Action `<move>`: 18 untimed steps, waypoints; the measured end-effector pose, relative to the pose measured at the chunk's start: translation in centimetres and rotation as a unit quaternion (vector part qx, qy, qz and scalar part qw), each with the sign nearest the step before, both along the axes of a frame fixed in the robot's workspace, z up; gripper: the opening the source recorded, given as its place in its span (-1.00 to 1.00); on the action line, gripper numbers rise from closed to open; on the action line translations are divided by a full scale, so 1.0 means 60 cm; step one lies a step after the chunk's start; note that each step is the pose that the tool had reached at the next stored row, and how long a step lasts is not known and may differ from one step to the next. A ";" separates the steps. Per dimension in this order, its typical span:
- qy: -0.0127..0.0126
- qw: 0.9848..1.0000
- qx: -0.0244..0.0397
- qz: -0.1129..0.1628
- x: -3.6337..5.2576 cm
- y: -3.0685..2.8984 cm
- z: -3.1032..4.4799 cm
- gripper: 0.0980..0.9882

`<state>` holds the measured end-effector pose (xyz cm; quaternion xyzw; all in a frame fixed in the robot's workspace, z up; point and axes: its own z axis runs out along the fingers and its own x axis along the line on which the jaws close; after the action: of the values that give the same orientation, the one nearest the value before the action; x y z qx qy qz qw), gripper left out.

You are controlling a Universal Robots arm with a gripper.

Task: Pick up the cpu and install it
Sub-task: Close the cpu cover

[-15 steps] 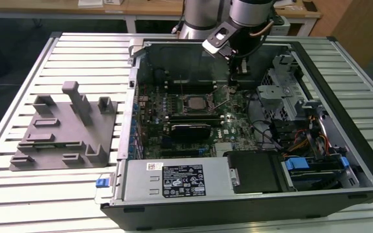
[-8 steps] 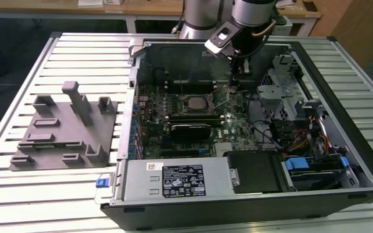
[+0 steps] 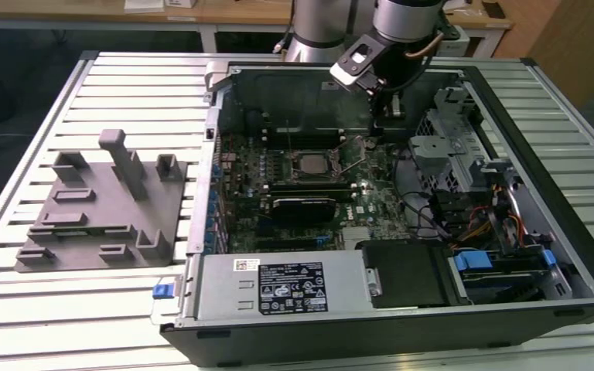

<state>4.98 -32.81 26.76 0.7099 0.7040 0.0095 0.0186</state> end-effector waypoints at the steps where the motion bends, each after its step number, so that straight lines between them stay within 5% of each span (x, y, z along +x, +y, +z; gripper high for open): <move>1: 0.000 1.000 0.000 0.000 0.001 0.0000 0.000 -0.98; 18: 0.000 1.000 0.000 0.000 0.007 0.0000 -0.045 -0.98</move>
<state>5.42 -32.80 24.06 0.7099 0.7040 0.0095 0.0186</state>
